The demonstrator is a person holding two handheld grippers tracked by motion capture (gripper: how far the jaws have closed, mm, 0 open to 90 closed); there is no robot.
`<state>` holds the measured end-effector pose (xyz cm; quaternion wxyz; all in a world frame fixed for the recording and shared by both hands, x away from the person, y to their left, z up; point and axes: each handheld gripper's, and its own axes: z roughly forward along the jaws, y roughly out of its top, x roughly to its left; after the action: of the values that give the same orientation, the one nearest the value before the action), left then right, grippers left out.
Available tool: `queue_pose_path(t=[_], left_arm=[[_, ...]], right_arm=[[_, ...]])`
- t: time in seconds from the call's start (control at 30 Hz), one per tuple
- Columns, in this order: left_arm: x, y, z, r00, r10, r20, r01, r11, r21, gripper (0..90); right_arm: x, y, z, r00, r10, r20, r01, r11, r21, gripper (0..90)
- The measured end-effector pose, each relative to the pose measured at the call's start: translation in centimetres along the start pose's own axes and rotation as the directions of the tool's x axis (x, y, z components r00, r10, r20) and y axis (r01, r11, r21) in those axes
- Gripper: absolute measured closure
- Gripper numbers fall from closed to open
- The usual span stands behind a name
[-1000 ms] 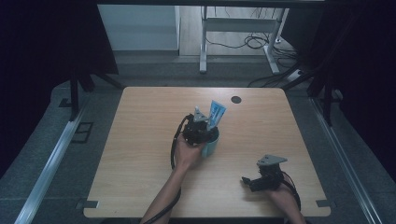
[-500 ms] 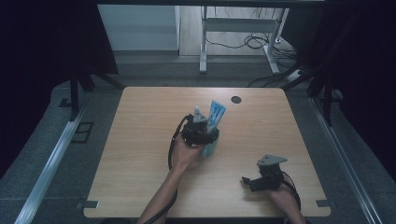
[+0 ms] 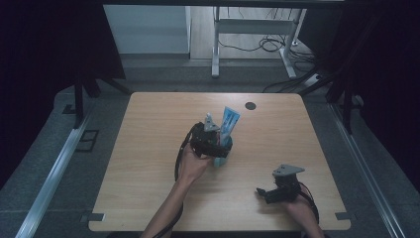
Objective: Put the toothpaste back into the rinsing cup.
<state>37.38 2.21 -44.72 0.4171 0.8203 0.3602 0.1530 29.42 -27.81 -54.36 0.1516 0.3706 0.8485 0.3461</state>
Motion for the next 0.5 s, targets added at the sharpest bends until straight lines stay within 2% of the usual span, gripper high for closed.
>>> queue_pose_path(t=[0.23, 0.5], left_arm=[[-0.1, -0.4, -0.9, 0.9998, 0.02, -0.007, -0.02, 0.9997, 0.012, 1.0], [0.1, -1.4, -2.1, 0.9995, 0.023, -0.019, -0.023, 0.9997, -0.01, 0.0]], right_arm=[[0.0, 0.0, 0.0, 1.0, 0.001, 0.0, -0.001, 1.0, 0.0, 0.0], [0.0, 0.0, 0.0, 1.0, 0.0, 0.0, 0.0, 1.0, 0.0, 0.0]])
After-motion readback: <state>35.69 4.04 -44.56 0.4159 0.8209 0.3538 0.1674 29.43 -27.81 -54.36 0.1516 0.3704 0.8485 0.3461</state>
